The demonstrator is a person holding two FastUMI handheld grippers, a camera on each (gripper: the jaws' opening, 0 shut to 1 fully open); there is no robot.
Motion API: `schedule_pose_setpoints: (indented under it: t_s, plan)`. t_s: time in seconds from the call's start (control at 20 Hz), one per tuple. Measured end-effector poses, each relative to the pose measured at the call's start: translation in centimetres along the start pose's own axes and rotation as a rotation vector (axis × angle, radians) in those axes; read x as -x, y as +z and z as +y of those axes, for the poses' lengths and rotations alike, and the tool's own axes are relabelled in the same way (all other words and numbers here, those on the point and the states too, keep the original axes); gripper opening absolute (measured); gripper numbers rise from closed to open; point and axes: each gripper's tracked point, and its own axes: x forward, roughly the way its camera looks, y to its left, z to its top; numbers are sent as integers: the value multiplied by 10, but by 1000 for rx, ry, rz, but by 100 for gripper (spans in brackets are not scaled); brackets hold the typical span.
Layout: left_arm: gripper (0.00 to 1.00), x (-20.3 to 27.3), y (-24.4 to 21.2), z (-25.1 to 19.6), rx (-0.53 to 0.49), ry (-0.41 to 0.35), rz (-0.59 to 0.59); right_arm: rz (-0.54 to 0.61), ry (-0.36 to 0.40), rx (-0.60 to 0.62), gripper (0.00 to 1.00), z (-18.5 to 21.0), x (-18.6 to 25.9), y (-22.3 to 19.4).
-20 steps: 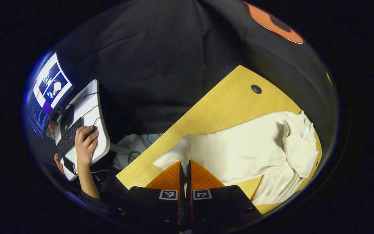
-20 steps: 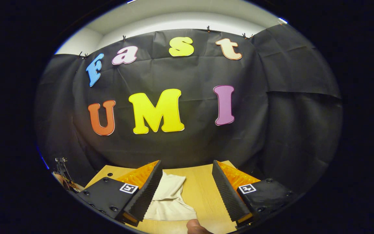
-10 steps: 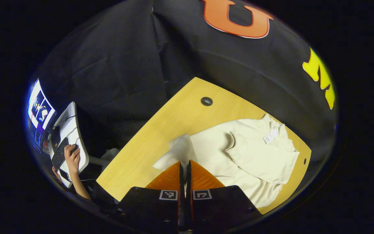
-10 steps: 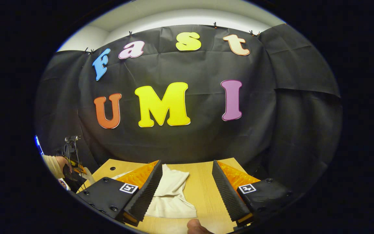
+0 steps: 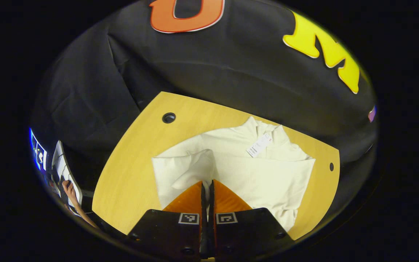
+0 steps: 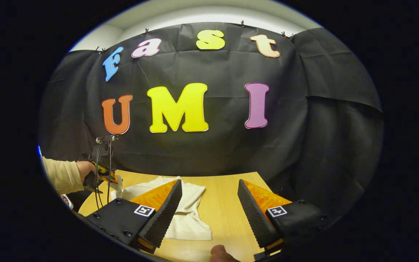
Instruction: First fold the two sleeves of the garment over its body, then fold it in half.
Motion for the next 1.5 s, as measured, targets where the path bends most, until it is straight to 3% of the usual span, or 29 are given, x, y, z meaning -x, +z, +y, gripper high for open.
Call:
schedule_pose_setpoints:
  t_s: [0.1,0.15,0.2,0.6,0.95,1.1,1.2,1.25,1.35,1.4,1.45,1.5]
  plan:
    - [3,-9,-1,-29,-38,-10,4,23,-17,-16,96,-7,-3,-7]
    - [7,-12,-2,-47,-57,-25,6,35,-24,-22,96,-11,-5,-12]
    - [3,-14,-3,-66,-82,-41,10,49,-28,-26,96,-13,-7,-15]
    - [3,-41,-37,-201,-217,-141,60,128,-69,-12,96,-38,-16,-41]
    - [3,-84,-63,-259,-257,-153,120,206,-174,-28,96,-87,-5,-71]
    - [5,-85,-50,-268,-267,-138,85,228,-188,-25,96,-98,-9,-79]
    - [6,-78,-41,-280,-271,-173,70,233,-189,-30,96,-110,-7,-80]
    - [8,-73,-35,-287,-262,-200,62,237,-186,-44,96,-115,-5,-82]
    - [28,-58,-35,-291,-249,-200,36,247,-173,-52,96,-118,-3,-86]
    - [50,-57,-31,-291,-246,-199,25,247,-167,-44,96,-119,-4,-87]
    - [43,-55,-29,-291,-241,-191,12,247,-160,-39,96,-119,-3,-87]
    - [52,-52,-26,-287,-234,-189,1,245,-150,-39,96,-118,-2,-85]
